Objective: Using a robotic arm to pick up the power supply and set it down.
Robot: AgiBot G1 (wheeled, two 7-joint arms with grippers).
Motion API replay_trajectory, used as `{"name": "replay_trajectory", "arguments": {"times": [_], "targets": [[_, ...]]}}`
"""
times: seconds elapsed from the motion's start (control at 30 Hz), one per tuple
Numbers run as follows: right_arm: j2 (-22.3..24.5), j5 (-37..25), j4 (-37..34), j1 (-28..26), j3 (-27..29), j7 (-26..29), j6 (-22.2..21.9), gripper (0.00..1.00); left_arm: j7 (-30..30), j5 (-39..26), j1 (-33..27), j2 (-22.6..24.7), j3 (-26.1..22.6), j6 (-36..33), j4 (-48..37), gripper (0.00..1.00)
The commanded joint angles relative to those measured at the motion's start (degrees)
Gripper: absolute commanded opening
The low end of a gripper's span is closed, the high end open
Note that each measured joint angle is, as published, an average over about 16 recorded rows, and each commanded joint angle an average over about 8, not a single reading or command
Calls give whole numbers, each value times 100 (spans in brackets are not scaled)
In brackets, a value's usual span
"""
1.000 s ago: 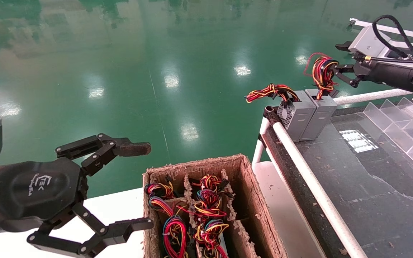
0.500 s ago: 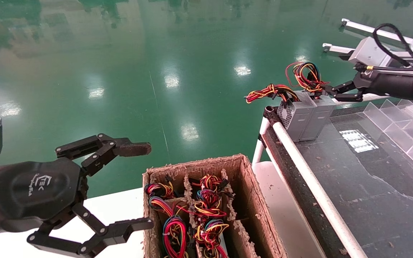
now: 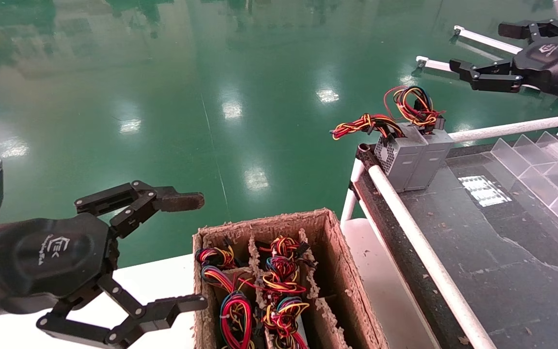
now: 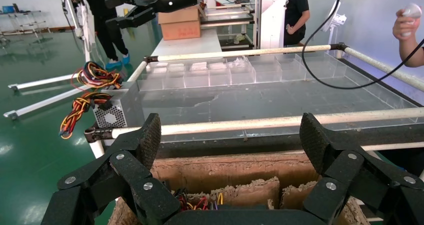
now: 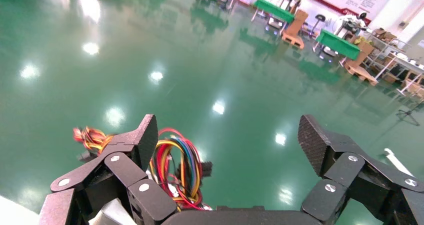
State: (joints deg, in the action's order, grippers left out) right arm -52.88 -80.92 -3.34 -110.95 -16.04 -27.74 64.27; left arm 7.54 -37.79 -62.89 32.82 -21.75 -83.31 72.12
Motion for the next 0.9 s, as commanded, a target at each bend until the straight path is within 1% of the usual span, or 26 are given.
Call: {"name": "replay_trajectory", "arguments": {"times": [0.03, 0.2, 0.9], "targets": [[48, 140, -71, 9, 108, 105, 94, 100, 0, 0, 0, 0, 0, 0, 0, 100], [187, 454, 373, 323, 162, 395, 277, 100, 0, 1, 1, 0, 0, 1, -1, 100], [791, 1758, 3137, 2066, 101, 1700, 981, 100, -1, 1, 0, 0, -1, 1, -2, 100]]}}
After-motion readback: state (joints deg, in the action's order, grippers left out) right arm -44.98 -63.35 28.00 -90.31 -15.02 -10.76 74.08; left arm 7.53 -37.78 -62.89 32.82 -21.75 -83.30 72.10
